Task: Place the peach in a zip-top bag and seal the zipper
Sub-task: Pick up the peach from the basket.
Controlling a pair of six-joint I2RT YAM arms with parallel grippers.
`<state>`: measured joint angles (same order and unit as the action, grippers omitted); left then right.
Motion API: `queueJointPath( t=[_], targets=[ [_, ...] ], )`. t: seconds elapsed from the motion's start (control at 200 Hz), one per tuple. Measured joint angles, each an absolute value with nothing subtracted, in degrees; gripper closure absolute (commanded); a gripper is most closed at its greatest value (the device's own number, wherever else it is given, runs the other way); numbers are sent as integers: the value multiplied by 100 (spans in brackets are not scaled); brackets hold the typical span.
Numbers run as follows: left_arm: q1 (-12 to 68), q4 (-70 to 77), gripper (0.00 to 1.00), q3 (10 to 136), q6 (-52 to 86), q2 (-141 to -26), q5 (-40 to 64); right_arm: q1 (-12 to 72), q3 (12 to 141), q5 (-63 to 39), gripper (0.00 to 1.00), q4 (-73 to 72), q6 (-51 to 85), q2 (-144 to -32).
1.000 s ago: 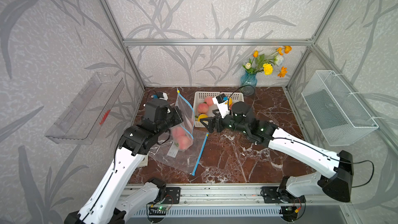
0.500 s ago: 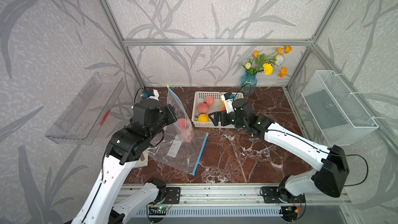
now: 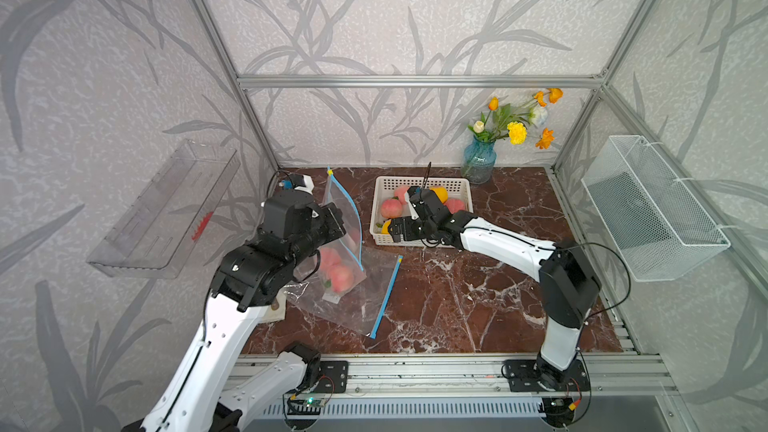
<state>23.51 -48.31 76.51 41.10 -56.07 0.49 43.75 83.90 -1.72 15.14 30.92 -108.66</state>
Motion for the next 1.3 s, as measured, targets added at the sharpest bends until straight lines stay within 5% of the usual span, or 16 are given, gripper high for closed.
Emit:
queueJointPath(
  t=[0.27, 0.65, 1.3],
  targets=[
    [2349, -4040, 100, 6436, 4471, -6139, 788, 4281, 9308, -287, 5, 1745, 3157, -11907],
    [2342, -3728, 100, 6322, 4602, -6010, 906, 4235, 10097, -285, 7, 2246, 3009, -12689],
    [2314, -3723, 100, 6316, 4613, -5935, 939, 4099, 10315, -311, 41, 2508, 2886, -12954]
  ],
)
